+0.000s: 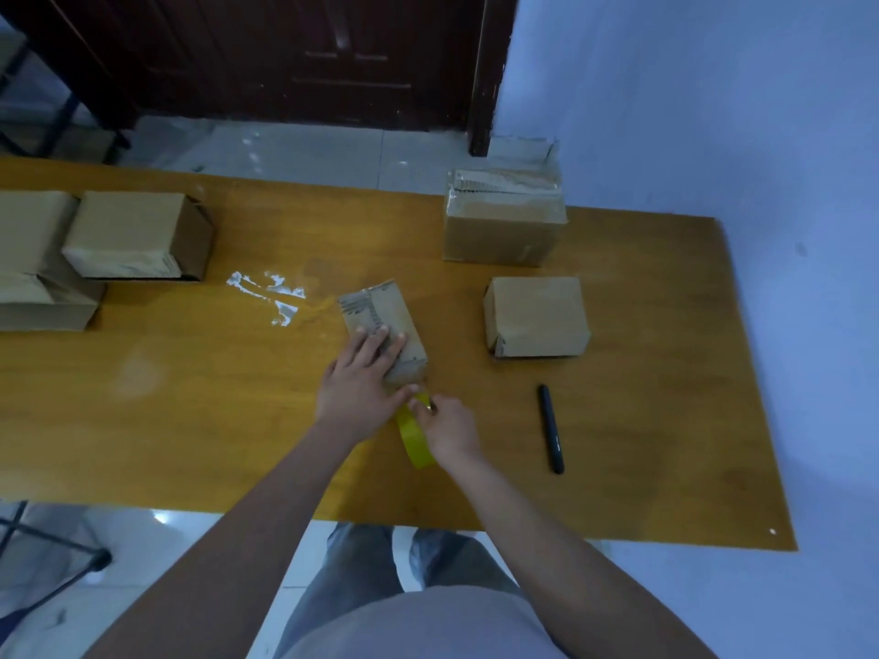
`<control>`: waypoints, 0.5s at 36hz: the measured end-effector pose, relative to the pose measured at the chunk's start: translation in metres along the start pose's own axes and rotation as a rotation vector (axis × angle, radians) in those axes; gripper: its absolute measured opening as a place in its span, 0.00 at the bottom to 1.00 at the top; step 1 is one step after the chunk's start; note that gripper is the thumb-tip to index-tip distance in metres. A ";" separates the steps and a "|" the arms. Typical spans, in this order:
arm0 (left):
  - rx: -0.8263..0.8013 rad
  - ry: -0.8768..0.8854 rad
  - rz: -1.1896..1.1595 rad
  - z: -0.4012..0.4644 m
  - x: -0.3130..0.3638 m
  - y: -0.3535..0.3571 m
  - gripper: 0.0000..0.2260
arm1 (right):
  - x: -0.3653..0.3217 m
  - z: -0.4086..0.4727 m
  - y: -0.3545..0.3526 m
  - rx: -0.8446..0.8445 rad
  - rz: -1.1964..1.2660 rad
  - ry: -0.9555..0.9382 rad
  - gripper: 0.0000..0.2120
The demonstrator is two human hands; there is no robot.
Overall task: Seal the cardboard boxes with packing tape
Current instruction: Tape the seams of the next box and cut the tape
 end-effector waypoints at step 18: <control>-0.109 0.005 0.074 -0.004 0.008 -0.004 0.42 | 0.128 -0.004 -0.111 0.358 -0.268 0.324 0.24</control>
Point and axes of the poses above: each hand's wrist, its own z-axis towards the middle knuckle, its own y-axis out of the palm, x = y × z, the point moved 6 cm from there along z, towards the middle knuckle, and after that the axes turned 4 degrees about z, right-handed, at the moved point
